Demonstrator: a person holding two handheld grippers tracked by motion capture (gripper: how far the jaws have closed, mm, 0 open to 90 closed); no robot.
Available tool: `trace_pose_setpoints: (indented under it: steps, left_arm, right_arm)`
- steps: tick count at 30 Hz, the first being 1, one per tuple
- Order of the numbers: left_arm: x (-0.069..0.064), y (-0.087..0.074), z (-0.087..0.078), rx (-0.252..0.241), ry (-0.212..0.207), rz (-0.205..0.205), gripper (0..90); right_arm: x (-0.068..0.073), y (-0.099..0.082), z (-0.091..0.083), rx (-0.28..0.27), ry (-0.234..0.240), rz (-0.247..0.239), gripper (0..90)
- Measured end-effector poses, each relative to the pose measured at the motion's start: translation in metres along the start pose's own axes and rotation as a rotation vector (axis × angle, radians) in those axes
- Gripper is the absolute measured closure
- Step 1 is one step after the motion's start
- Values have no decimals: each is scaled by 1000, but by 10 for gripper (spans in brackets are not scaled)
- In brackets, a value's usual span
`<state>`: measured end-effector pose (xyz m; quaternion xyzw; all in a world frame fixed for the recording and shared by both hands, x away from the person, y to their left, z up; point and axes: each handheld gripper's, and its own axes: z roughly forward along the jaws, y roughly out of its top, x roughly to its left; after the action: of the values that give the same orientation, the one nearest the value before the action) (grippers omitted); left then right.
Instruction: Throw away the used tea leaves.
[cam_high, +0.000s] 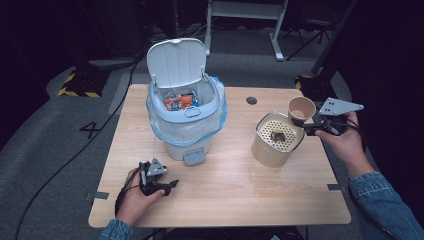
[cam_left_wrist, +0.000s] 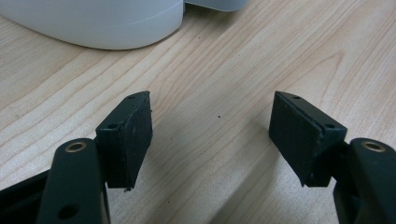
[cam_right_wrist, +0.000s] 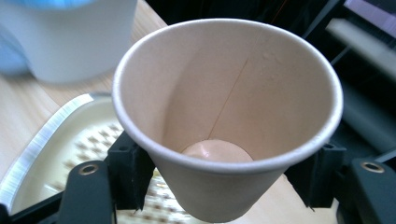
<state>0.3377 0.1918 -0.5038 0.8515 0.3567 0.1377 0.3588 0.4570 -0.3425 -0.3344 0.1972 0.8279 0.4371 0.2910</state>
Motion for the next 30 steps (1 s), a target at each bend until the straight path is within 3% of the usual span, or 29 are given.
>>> trace_pose_setpoints:
  steps: [3, 6, 7, 11, 16, 30]
  left_arm:
    - [0, 0, 0, 1, -1, 2, 306]
    - [0, 0, 0, -1, -4, -5, 305]
    - [0, 0, 0, -1, -4, -5, 304]
    - [1, 1, 0, 0, -3, -2, 303]
    - [1, 1, 0, 1, -4, -1, 303]
    - [2, 1, 1, 0, -2, 7, 302]
  right_arm:
    - [-6, -5, 0, -21, 44, 152, 325]
    - [-9, -8, -1, -34, 103, 232, 325]
    - [-9, -9, 0, -39, 142, 270, 325]
    - [-10, -8, -1, -28, 219, 323, 324]
    - [-9, 0, -3, -9, 262, 303, 323]
    - [-1, 19, 2, 14, 279, 250, 318]
